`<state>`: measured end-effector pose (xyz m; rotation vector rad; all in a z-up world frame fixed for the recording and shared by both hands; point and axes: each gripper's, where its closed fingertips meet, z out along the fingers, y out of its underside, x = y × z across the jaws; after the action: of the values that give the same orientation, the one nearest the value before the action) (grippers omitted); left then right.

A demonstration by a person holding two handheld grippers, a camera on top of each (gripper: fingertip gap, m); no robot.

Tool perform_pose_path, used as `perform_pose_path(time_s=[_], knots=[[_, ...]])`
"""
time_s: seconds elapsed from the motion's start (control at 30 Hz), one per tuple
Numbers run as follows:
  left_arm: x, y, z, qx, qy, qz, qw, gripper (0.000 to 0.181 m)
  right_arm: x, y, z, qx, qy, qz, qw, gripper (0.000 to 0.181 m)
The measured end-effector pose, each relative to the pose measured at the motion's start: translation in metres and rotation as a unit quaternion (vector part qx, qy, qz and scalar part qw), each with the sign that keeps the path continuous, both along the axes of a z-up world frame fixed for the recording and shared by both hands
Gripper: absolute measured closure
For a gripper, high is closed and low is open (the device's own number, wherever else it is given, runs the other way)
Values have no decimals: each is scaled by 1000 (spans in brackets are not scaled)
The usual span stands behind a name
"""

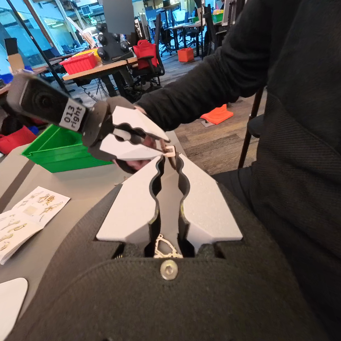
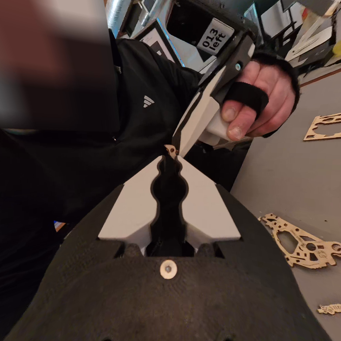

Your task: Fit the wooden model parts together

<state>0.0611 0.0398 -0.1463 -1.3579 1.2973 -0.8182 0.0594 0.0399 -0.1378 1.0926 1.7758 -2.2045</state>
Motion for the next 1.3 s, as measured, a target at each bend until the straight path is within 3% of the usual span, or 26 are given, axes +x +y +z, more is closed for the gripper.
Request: perform_pose_path(time_s=[0.13,0.27,0.53,0.77,0.97,1.3], knots=[[-2,6,-3,-9,3,14,1000,171,-2,10,4,35,21,-74,996,169],[-1,9,-4,-10,8,20,1000,171,-1,11,5,62,23,-109,992,178],[-3,14,-15,26,74,44,996,171,-7,1,-3,103,-38,-114,987,181],[-1,12,-10,33,73,43,996,171,-6,21,2,77,-41,-154,984,181],[0,9,-11,38,83,39,995,171,-6,9,1,78,-42,-140,986,181],[-5,11,-11,127,153,60,978,172,-9,11,-3,86,-70,-146,983,181]])
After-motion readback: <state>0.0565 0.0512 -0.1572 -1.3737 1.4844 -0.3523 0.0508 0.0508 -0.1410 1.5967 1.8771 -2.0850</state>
